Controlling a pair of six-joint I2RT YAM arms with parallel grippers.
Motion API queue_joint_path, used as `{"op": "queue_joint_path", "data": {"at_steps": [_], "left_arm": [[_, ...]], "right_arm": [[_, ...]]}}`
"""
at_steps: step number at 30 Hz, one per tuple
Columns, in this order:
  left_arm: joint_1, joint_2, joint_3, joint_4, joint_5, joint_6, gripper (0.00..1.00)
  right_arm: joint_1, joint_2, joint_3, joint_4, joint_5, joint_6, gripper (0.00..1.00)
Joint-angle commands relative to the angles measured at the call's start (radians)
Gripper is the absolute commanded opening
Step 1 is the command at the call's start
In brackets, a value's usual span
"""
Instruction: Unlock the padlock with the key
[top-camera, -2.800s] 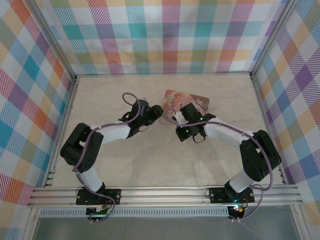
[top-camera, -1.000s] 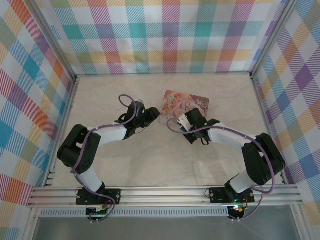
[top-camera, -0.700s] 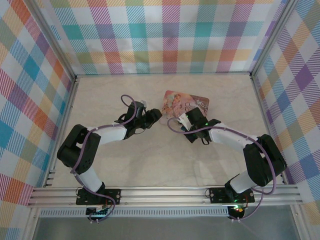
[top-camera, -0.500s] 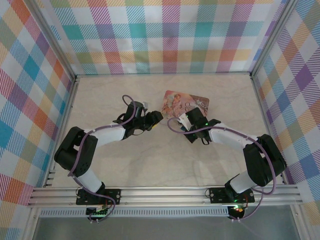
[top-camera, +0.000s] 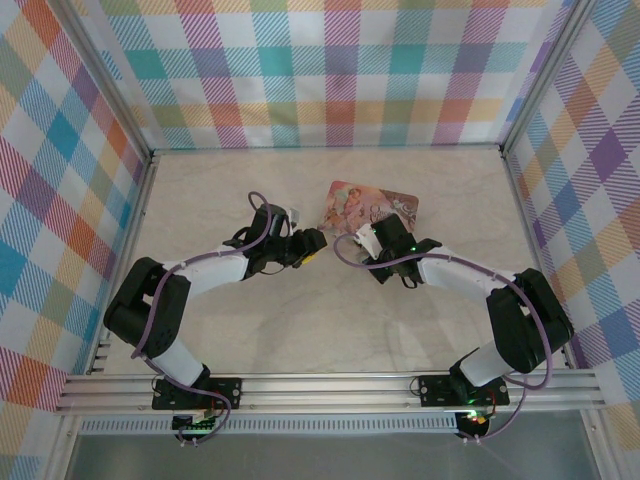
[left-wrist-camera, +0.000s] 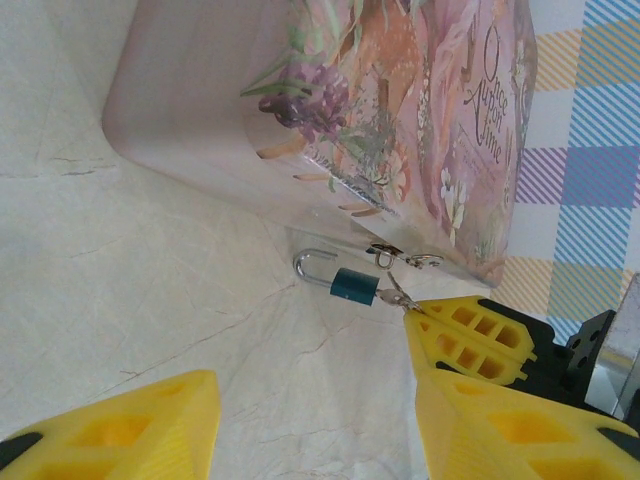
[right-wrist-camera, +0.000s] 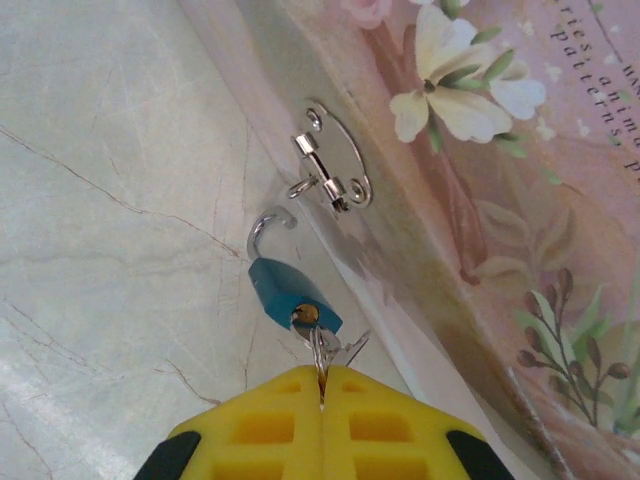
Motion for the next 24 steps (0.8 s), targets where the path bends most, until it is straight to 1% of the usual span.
{"op": "queue_joint_path", "data": {"at_steps": [1, 12, 13, 14, 19, 24], "left_arm": [[-0.009, -0.004, 0.006, -0.011, 0.021, 0.014, 0.55], [-0.020, -0.013, -0.008, -0.012, 0.025, 0.019, 0.56], [-0.022, -0.017, -0.011, -0.014, 0.026, 0.020, 0.75], [-0.023, -0.020, -0.013, -0.018, 0.025, 0.023, 1.00], [-0.031, -0.041, -0.018, -0.065, 0.003, 0.052, 1.00], [-0.035, -0.071, -0.022, -0.144, -0.027, 0.095, 1.00]], "right_arm": [[-0.001, -0.028, -0.008, 0.027, -0.032, -0.015, 0.00], [0.032, -0.055, -0.012, 0.030, -0.055, 0.000, 0.00], [0.039, -0.064, -0.014, 0.031, -0.056, 0.003, 0.00], [0.044, -0.073, -0.015, 0.033, -0.059, 0.008, 0.00], [0.064, -0.118, -0.022, 0.030, -0.060, 0.030, 0.00], [0.065, -0.211, -0.044, 0.021, -0.057, 0.090, 0.00]]}}
